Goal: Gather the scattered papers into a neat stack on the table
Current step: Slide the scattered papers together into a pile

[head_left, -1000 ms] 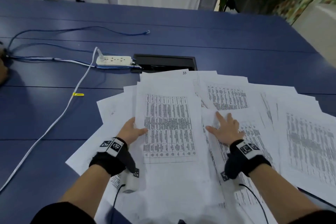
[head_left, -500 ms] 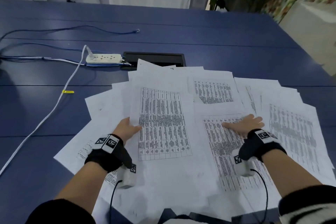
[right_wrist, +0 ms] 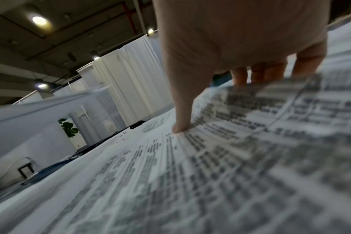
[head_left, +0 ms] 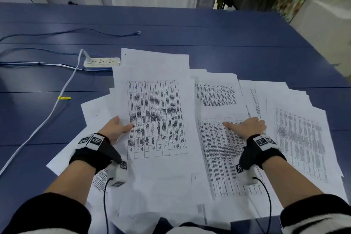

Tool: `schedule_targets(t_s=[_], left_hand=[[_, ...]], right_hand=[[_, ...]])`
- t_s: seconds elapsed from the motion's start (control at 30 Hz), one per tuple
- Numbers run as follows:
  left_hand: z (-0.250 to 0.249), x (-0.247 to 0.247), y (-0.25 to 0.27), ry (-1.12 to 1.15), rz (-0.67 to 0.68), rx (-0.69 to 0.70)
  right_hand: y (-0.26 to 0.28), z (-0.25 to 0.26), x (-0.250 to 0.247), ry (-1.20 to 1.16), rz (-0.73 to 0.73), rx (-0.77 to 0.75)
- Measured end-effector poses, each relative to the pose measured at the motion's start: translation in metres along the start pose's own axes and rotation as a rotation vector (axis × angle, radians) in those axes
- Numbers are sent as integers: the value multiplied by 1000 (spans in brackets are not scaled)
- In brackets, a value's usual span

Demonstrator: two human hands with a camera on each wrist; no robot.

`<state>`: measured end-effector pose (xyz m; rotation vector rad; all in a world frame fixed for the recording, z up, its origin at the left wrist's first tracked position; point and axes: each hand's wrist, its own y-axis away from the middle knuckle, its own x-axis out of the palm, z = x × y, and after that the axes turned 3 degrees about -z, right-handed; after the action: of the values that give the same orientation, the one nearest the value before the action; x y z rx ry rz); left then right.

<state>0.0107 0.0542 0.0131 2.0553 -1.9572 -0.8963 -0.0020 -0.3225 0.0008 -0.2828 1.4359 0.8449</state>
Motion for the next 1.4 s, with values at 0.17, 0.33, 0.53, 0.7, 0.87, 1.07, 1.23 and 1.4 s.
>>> schedule_targets(t_s=[0.17, 0.33, 0.53, 0.7, 0.87, 1.07, 1.23, 1.4], left_hand=[[3, 31, 9, -72, 107, 26], [-13, 65, 22, -134, 83, 46], [-5, 72, 21, -226, 98, -6], [-6, 85, 21, -329, 166, -11], [-10, 97, 24, -357, 64, 33], [-11, 105, 21, -342, 0, 26], [-18, 120, 21, -299, -4, 22], [-19, 119, 13, -337, -21, 29]], right_hand=[[6, 7, 12, -95, 39, -29], [11, 18, 14, -144, 152, -135], [13, -14, 8, -123, 49, 1], [4, -8, 16, -268, 77, -58], [4, -4, 17, -592, 65, -134], [-2, -4, 15, -682, 75, -133], [-8, -7, 11, -659, 69, -163], [-12, -1, 9, -679, 123, -235]])
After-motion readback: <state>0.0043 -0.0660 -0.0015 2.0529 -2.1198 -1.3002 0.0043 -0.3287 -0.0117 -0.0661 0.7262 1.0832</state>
